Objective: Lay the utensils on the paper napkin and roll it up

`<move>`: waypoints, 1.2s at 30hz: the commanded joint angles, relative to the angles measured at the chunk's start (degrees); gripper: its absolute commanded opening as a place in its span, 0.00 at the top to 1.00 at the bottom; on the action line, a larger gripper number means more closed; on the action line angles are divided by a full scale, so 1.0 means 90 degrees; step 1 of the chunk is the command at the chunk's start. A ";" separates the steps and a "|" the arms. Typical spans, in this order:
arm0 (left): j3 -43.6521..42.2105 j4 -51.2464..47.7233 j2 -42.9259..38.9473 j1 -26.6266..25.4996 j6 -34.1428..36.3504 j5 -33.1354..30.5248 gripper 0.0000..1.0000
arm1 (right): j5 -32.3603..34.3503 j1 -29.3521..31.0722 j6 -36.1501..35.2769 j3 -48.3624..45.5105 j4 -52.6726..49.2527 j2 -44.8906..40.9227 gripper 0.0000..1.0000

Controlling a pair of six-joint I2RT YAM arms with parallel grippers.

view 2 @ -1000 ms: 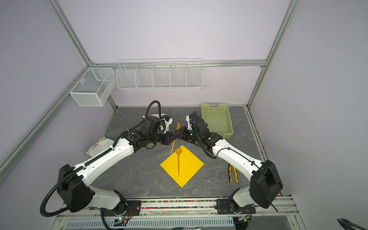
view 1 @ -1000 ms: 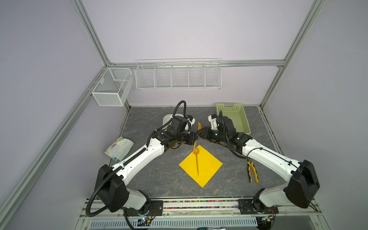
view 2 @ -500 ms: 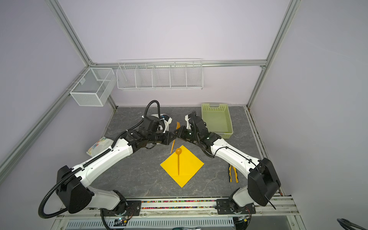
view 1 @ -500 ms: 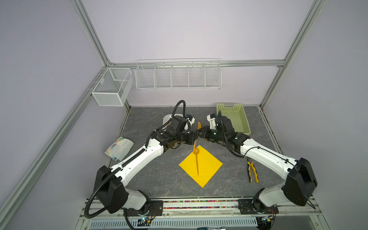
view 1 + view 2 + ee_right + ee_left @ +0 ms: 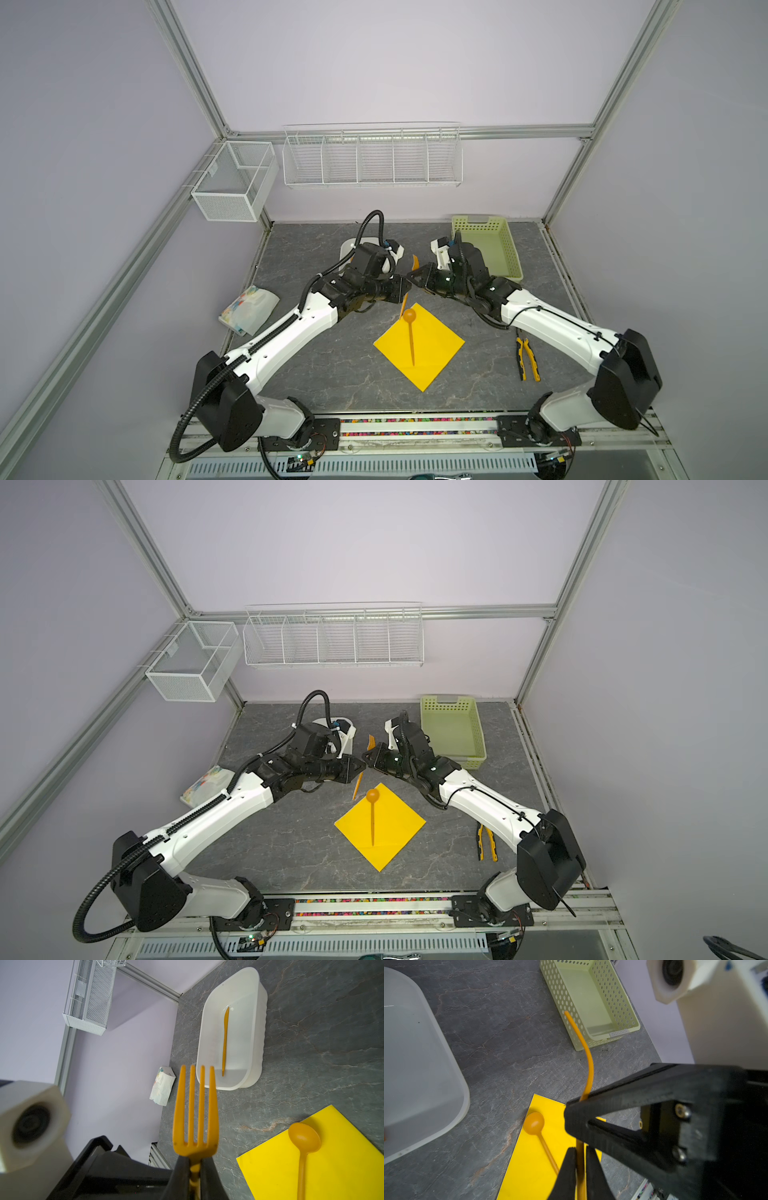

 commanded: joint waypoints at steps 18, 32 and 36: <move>-0.1018 0.3085 -0.1975 -0.0040 -0.0080 0.3144 0.62 | -0.2726 -0.0314 -0.3101 0.0421 0.0239 -0.2100 0.93; -0.1167 0.5012 -0.1963 -0.0203 -0.0536 0.4988 0.58 | -0.4343 -0.0214 -0.2786 0.0400 0.1802 -0.3016 0.93; -0.1071 0.5250 -0.1829 -0.0571 -0.0483 0.5373 0.57 | -0.4377 -0.0198 -0.2630 0.0517 0.1923 -0.2950 0.93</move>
